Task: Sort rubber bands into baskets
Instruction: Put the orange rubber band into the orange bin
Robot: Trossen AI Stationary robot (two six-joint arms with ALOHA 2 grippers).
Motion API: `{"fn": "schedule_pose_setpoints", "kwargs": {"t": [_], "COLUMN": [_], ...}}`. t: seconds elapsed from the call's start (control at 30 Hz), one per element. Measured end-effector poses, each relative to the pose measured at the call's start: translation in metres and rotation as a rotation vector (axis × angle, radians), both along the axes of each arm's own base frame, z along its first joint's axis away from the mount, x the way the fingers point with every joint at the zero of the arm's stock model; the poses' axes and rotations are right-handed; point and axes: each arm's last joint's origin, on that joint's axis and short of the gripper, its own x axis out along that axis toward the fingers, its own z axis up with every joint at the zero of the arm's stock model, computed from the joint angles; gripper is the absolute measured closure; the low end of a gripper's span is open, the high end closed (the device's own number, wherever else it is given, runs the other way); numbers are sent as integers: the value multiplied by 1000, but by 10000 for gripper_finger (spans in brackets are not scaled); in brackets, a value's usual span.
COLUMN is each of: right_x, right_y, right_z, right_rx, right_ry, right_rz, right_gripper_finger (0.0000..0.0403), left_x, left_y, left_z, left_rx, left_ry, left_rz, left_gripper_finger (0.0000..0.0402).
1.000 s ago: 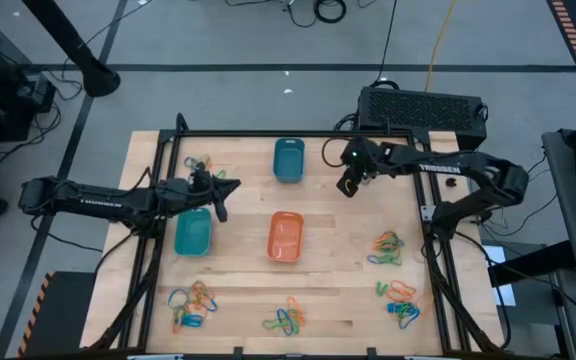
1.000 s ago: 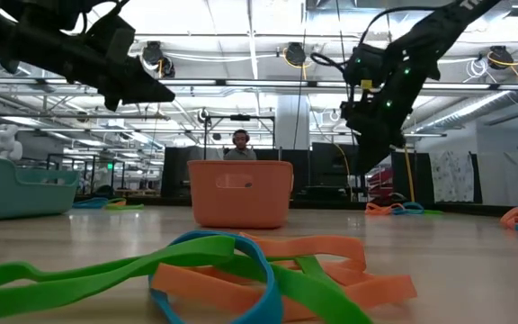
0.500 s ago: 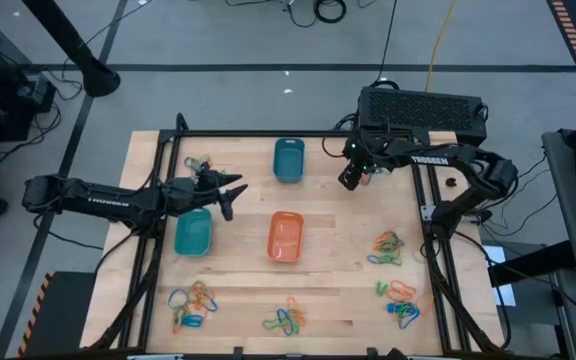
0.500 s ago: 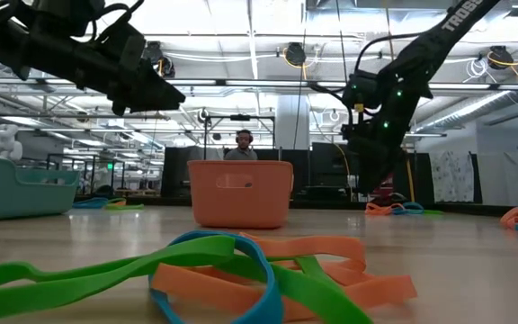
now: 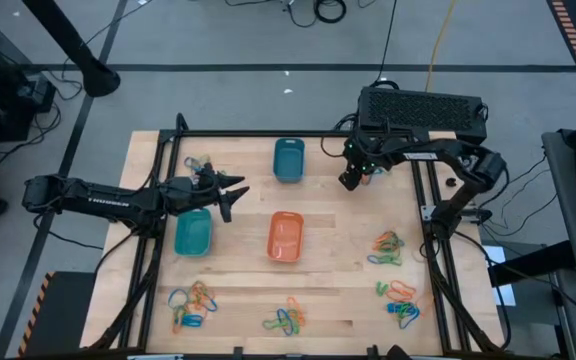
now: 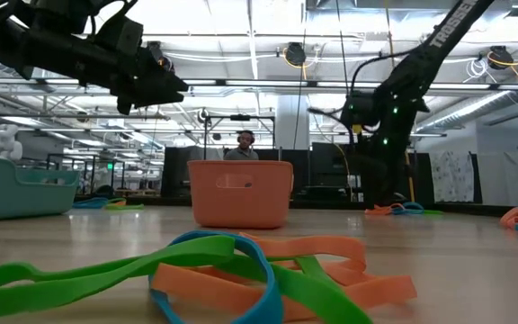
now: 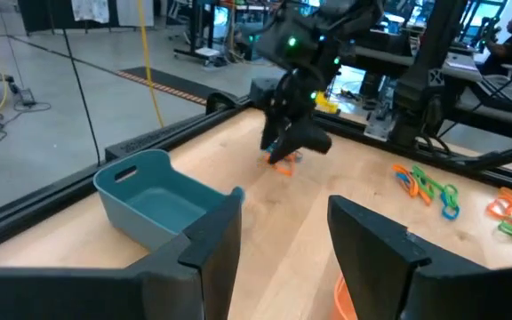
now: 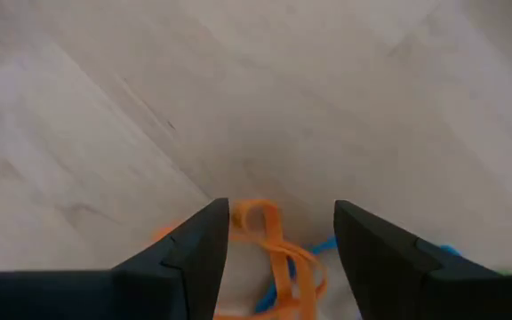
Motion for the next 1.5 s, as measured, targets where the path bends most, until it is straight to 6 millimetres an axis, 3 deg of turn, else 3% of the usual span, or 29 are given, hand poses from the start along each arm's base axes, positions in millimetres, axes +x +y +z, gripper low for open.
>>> {"fn": "schedule_pose_setpoints", "kwargs": {"t": [0.17, 0.37, 0.47, 0.6, 0.67, 0.9, 1.23, 1.37, 1.5], "right_x": [2, 1, 4, 7, 9, 13, 15, 15, 17], "right_y": [-1, -1, -4, -7, -8, -9, -10, -9, -4], "right_z": [-6, 6, 14, 22, 28, 34, 16, 10, 6], "right_rx": [11, -15, -35, -32, -33, 5, 49, 60, 84], "right_ry": [10, -14, -44, -47, -48, -92, -28, 7, 33], "right_rz": [1, -18, -24, -21, -22, -21, -44, -58, -55], "right_gripper_finger": [206, 223, 264, 361, 390, 320, 188, 172, 186], "left_x": [0, 0, 0, 0, 0, 0, 0, -1, -1], "left_y": [0, 0, 0, 0, 0, 0, 0, 0, 0], "left_z": [0, -2, -2, -2, -2, -2, -3, -4, -4], "left_rx": [0, 1, 1, 2, 2, 1, 0, -1, 0], "left_ry": [3, 21, 22, 22, 23, 25, 30, 41, 43], "left_rz": [0, 0, 0, 0, 0, 1, 2, 2, 2], "left_gripper_finger": [226, 226, 226, 226, 226, 226, 226, 226, 226]}}
